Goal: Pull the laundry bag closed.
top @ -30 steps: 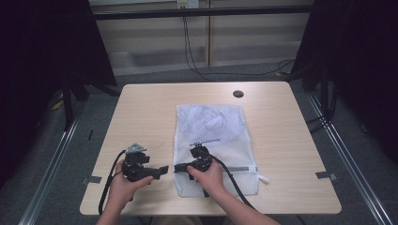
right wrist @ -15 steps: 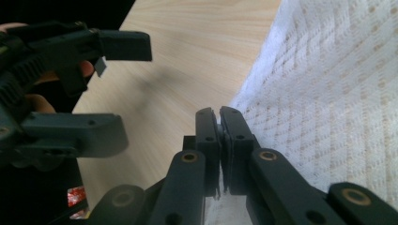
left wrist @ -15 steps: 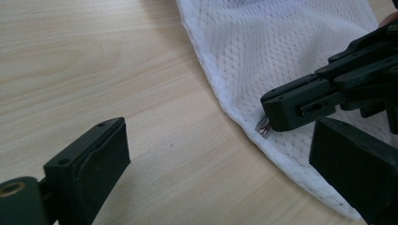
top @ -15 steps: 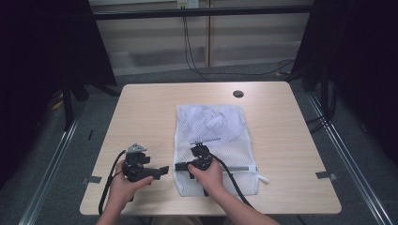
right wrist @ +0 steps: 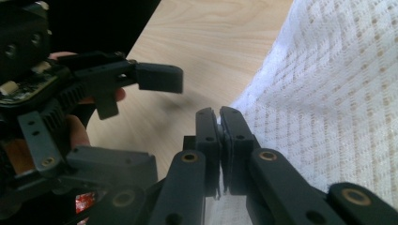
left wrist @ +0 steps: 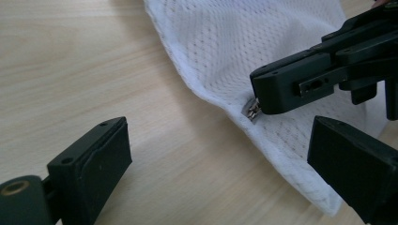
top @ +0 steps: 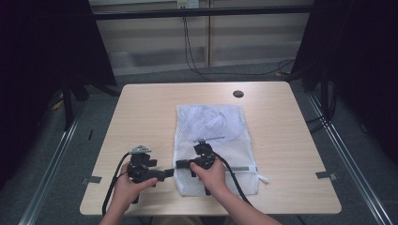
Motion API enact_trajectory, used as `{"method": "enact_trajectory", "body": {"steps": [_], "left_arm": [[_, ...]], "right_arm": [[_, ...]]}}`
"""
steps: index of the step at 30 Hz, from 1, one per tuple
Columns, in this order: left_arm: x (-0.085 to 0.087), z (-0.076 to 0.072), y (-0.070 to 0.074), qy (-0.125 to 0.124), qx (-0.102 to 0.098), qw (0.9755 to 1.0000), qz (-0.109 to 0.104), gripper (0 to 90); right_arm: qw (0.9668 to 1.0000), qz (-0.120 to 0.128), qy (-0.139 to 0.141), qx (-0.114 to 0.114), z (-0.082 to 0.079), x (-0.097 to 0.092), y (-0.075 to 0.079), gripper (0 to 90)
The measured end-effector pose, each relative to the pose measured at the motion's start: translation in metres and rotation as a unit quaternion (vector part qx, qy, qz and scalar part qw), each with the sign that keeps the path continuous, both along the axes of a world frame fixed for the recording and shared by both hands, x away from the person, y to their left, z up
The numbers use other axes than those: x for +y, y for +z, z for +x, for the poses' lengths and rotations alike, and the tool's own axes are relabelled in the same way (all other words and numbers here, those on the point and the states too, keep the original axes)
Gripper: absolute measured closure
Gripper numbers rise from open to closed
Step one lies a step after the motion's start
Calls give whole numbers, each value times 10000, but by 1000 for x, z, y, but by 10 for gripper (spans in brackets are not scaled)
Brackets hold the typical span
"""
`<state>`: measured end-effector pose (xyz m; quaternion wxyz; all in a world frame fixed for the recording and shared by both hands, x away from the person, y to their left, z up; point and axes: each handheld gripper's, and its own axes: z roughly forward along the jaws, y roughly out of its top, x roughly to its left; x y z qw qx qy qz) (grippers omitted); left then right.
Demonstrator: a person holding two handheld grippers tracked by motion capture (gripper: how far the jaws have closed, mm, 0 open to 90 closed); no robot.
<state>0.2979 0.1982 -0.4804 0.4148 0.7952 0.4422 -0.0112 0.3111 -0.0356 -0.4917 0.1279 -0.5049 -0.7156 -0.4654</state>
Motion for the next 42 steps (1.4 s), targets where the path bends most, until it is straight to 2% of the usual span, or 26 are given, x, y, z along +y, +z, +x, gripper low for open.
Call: {"method": "enact_trajectory", "body": {"steps": [5, 10, 12, 21, 25, 36, 38, 42], "left_arm": [[-6, -1, -3, -131, 116, 9998, -41, 70], [-11, 0, -6, -139, 302, 9991, -269, 93], [-11, 1, -6, -156, 308, 9990, -287, 105], [-16, 1, -9, -350, 394, 9973, -505, 206], [-18, 2, -9, -414, 464, 9967, -530, 252], [-24, 5, -13, -354, 612, 9954, -639, 377], [-25, 6, -14, -394, 681, 9945, -691, 416], [-27, 8, -15, -357, 698, 9942, -743, 481]], "right_arm": [[10000, 77, -26, -56, -1, -2, 4, 876], [9999, 97, -36, -99, -2, -3, 7, 876], [9999, 111, -39, -119, -2, -4, 8, 876], [9996, 202, -83, -173, -2, -6, 12, 876], [9995, 236, -118, -166, -3, -7, 13, 876], [9994, 270, -127, -188, -3, -8, 15, 876], [9993, 293, -140, -179, -4, -8, 15, 876], [9993, 286, -145, -211, -4, -9, 16, 876]]}}
